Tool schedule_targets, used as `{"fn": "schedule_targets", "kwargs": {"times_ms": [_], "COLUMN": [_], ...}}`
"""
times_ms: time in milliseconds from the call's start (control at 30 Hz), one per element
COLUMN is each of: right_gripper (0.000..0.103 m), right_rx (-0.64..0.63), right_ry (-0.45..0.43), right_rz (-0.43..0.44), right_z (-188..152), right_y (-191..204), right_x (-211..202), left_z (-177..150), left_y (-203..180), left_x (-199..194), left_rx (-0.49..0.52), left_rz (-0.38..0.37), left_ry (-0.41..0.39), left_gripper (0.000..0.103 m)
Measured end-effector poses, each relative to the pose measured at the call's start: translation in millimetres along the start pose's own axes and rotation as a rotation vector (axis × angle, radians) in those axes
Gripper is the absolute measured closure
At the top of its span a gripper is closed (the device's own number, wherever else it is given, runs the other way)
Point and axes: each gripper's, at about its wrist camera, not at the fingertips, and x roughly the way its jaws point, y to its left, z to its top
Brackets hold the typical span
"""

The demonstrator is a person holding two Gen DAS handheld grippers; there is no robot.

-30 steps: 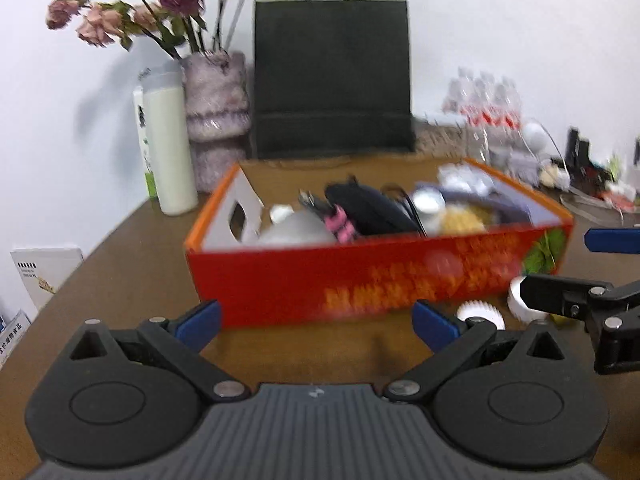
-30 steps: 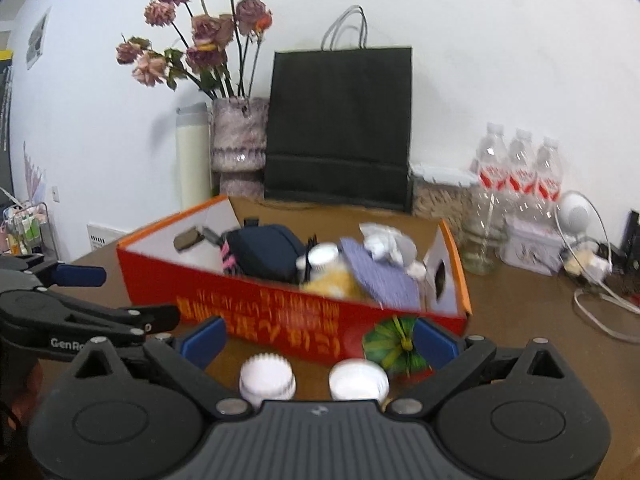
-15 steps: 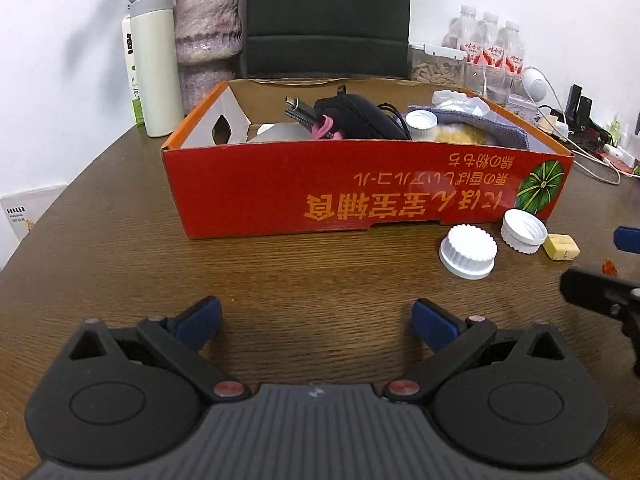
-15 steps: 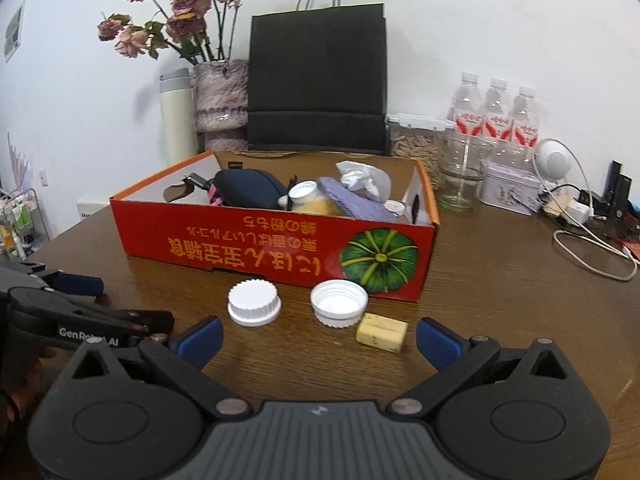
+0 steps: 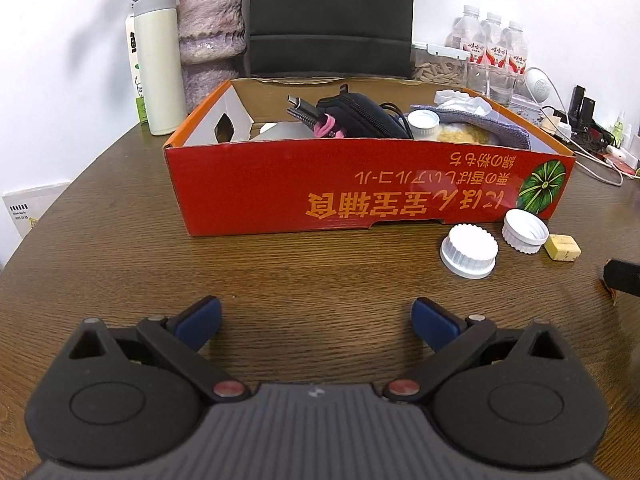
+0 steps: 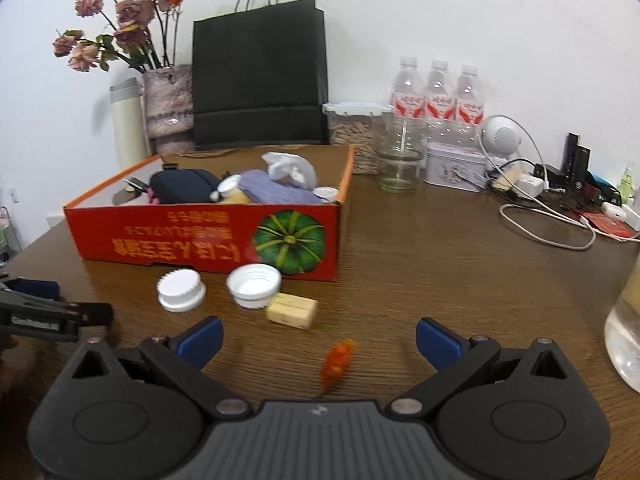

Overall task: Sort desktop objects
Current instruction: 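Close the right gripper on the small orange chili toy, then close the left gripper on the ridged white cap while the right gripper holds the chili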

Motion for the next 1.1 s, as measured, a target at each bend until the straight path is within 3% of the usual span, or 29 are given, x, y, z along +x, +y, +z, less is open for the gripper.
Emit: {"fn": "schedule_targets", "kwargs": {"times_ms": [100, 167, 200, 267, 367, 700, 967, 1100], "right_gripper": [0.009, 0.028, 0.033, 0.059, 0.088, 0.091, 0.091, 0.091], "right_rx": [-0.012, -0.018, -0.02, -0.026, -0.038, -0.005, -0.012, -0.024], "right_ry": [0.021, 0.046, 0.057, 0.078, 0.085, 0.021, -0.016, -0.02], "right_rz": [0.009, 0.026, 0.036, 0.056, 0.059, 0.076, 0.089, 0.095], "right_z": [-2.0, -3.2, -3.8, -4.5, -6.5, 1.7, 11.3, 15.6], "right_y": [-4.1, -4.9, -4.7, -4.1, -2.9, -24.3, -37.6, -40.4], "right_x": [2.9, 5.7, 7.0, 10.1, 11.0, 5.8, 14.6, 22.9], "left_z": [1.9, 3.4, 4.1, 4.5, 4.3, 17.3, 25.5, 27.1], "left_y": [-1.4, -2.5, -3.6, -6.6, -13.9, -65.9, -81.5, -82.6], "left_x": [1.8, 3.2, 4.1, 3.2, 0.8, 10.0, 25.0, 28.2], "left_rx": [-0.007, -0.013, -0.013, -0.014, -0.03, 0.041, 0.022, 0.012], "left_rz": [0.009, 0.014, 0.015, -0.002, -0.041, -0.091, -0.053, -0.056], "left_ry": [0.0, -0.001, -0.002, -0.014, -0.035, -0.046, -0.043, -0.037], "left_gripper": [0.0, 0.0, 0.0, 0.0, 0.0, 0.0, 0.001, 0.015]}}
